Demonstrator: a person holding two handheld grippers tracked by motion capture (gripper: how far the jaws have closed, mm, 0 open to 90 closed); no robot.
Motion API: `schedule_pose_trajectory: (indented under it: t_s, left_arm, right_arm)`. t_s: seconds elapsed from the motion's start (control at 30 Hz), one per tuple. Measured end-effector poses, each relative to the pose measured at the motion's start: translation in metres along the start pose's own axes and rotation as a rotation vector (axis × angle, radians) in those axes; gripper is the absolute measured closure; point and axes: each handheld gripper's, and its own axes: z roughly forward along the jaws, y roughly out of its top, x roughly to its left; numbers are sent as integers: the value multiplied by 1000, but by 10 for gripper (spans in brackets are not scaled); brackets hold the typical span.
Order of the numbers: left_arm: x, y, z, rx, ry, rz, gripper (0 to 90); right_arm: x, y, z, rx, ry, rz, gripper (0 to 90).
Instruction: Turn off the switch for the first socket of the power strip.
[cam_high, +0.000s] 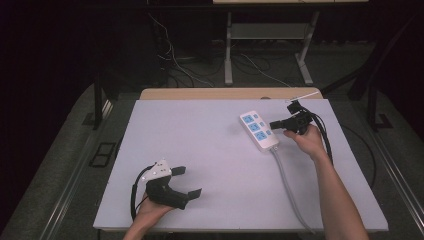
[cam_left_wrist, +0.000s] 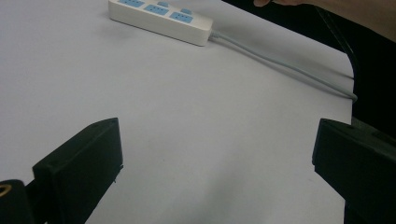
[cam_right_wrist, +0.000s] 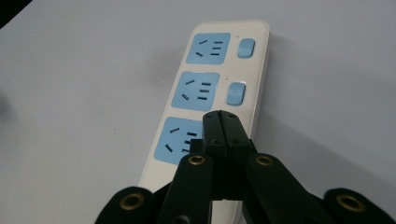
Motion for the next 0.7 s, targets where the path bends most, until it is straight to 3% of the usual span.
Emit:
schedule_pose_trajectory:
  t_s: [0.7]
  left_arm:
    - [-1, 0, -1, -2, -1, -1, 2]
  right_arm:
    - [11, 0, -33, -22, -17, 8, 900]
